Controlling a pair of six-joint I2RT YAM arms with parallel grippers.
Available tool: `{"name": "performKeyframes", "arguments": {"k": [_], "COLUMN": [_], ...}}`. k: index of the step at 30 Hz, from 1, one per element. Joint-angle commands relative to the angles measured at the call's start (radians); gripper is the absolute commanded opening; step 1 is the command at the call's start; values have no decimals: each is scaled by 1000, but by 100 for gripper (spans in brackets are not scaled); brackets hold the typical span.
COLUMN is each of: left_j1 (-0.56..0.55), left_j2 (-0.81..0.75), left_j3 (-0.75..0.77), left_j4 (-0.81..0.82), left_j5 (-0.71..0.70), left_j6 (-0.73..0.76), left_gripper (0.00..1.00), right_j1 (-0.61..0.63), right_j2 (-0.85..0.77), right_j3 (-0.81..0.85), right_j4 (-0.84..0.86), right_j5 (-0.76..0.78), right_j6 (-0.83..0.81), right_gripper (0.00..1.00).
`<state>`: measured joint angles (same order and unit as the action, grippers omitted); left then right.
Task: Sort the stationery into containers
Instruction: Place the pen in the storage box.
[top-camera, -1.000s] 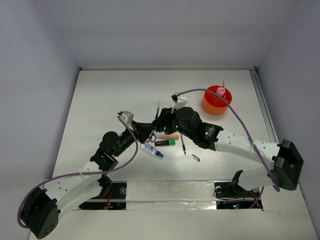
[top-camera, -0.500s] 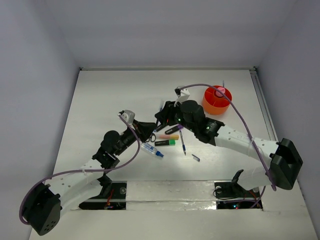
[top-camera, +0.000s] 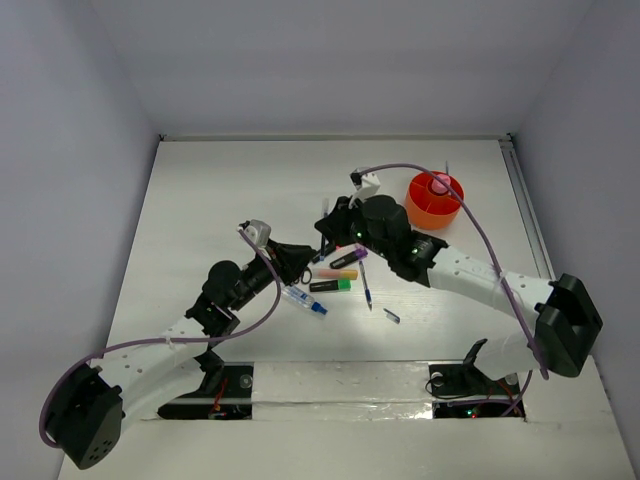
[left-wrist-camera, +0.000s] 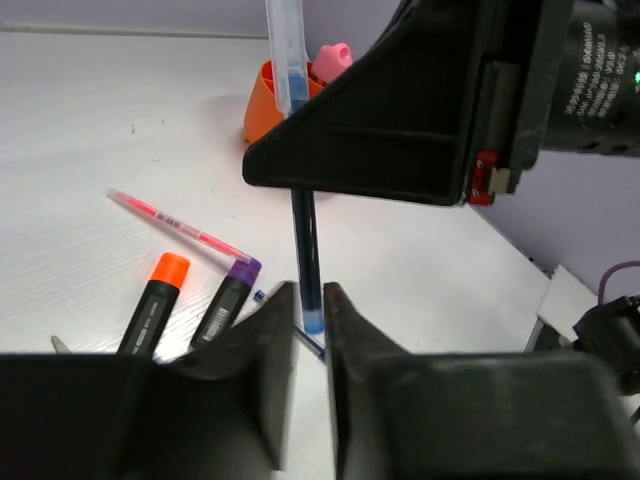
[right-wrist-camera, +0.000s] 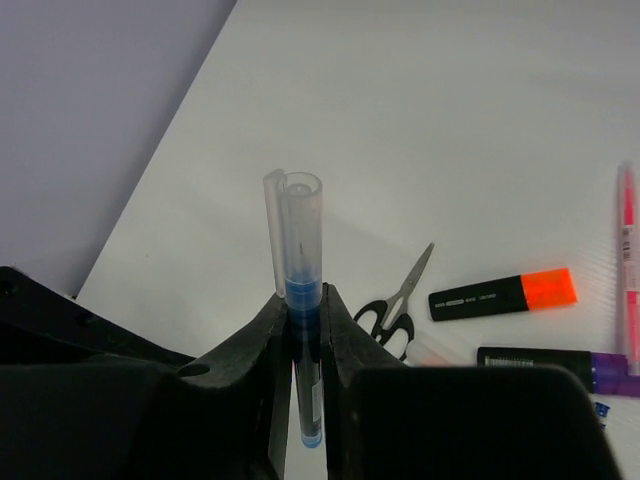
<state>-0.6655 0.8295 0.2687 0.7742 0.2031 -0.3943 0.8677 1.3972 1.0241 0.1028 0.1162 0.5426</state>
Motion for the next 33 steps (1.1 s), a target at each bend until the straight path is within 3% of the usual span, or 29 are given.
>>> {"name": "performKeyframes", "arguments": {"k": [1, 4, 12, 16, 22, 28, 33], "left_j1": [4, 4, 4, 4, 4, 4, 4], "left_j2": [-3, -12, -24, -20, 29, 69, 111], "left_j3": [17, 12, -3, -13, -6, -9, 0], "left_j4": [66, 65, 80, 106, 114, 135, 143], "left_j5": [9, 15, 38, 53, 59, 53, 61], "left_j6": [-8, -8, -18, -32, -34, -31, -31], "left_gripper": [18, 28, 26, 25, 19, 18, 17], "right_j1": [-35, -96, -338, -469, -648, -794, -803], "right_j2": [-36, -67, -168, -187, -67, 81, 204], "right_j3": [48, 38, 16, 24, 67, 105, 200], "right_j4": [17, -9, -6, 24, 86, 132, 144], "right_j5": [34, 100, 404, 468, 543, 467, 461], "right_j6": [-36, -88, -268, -320, -461, -440, -492], "right_gripper": [1, 0, 0, 0, 0, 0, 0]}}
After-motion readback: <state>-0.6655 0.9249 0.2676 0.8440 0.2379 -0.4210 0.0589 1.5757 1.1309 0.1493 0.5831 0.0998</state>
